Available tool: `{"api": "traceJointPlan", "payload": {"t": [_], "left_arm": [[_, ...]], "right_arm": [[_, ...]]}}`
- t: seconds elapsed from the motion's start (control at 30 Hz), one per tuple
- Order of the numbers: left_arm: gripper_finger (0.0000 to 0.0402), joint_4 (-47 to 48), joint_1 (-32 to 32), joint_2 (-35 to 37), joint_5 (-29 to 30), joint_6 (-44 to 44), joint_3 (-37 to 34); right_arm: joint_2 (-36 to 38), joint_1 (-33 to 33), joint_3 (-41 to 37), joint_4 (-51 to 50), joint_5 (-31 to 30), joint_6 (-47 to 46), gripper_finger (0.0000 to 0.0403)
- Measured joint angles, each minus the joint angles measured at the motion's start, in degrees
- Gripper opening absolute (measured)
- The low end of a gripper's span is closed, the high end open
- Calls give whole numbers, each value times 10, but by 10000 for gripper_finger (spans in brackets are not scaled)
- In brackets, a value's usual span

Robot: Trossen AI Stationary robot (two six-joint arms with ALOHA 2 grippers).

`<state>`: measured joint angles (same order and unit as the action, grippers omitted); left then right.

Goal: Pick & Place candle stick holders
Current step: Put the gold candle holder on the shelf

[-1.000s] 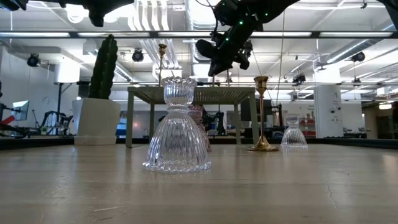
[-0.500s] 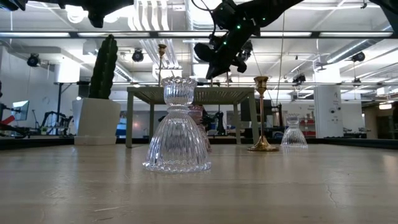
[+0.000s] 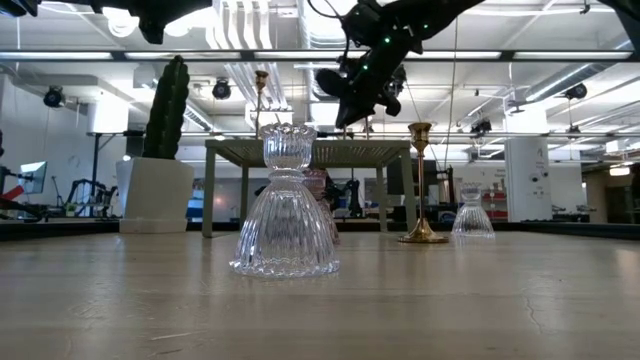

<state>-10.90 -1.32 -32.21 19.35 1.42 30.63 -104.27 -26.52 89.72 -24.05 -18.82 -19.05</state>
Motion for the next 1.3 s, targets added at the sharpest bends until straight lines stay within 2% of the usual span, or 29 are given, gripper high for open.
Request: {"api": "traceJointPlan", "payload": {"t": [0.3,0.7,0.87,1.07,1.3], "left_arm": [[126,0,0,0,0,-1,0],[126,0,0,0,0,-2,0],[126,0,0,0,0,-2,0],[126,0,0,0,0,-2,0],[126,2,0,5,0,-2,0]], "right_arm": [[-1,0,-1,3,-6,6,60],[0,0,-1,5,-6,17,168],[0,0,-1,2,-6,17,201],[2,4,0,2,-4,17,211],[16,7,0,-16,-11,12,196]]}}
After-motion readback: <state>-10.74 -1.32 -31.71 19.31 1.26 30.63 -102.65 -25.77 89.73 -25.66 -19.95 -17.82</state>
